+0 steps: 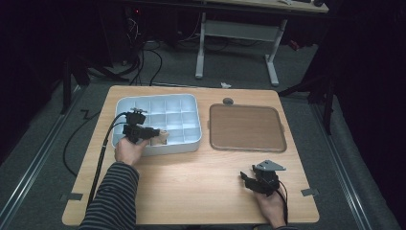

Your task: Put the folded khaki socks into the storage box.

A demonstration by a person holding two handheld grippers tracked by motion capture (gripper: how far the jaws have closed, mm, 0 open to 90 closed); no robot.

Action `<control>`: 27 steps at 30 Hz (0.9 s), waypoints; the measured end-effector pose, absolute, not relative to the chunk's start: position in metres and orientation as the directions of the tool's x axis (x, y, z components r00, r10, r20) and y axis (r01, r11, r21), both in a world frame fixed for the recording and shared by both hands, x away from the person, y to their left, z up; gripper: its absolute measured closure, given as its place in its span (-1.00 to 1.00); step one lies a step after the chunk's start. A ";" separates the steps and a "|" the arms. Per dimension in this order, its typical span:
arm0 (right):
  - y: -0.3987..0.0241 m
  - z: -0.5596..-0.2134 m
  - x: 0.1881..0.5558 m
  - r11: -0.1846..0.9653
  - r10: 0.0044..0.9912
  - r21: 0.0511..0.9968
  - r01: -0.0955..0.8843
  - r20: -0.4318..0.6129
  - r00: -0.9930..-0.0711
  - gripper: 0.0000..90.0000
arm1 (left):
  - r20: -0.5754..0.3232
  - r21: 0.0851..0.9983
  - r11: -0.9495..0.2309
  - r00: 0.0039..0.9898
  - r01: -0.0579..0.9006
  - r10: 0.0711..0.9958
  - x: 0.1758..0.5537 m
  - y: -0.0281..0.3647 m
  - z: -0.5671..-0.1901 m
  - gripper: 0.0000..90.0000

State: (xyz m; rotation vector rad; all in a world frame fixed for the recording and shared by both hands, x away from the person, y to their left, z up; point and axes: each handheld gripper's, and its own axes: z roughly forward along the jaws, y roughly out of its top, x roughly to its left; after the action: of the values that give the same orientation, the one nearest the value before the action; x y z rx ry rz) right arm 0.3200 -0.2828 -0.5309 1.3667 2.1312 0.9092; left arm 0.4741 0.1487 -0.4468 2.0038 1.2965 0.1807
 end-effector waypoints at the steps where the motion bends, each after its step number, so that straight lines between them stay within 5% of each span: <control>1: -0.283 -0.531 0.320 0.290 0.913 0.730 0.619 -0.018 -0.407 -0.08 | -0.258 0.649 -0.225 0.488 0.727 0.834 0.473 0.148 -0.445 0.43; 9: -0.283 -0.531 0.320 0.290 0.913 0.730 0.619 -0.018 -0.408 -0.08 | -0.189 0.628 -0.304 0.519 0.716 0.834 0.478 0.131 -0.447 0.55; 27: -0.283 -0.531 0.320 0.291 0.913 0.730 0.619 -0.018 -0.408 -0.08 | -0.194 0.475 -0.334 0.468 0.814 0.862 0.496 0.128 -0.471 0.79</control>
State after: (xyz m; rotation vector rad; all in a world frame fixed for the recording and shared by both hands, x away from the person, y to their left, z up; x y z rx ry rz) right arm 0.3199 -0.2826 -0.5308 1.3700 2.1303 0.9088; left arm 0.4964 0.1277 -0.4710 2.2064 1.3900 0.1250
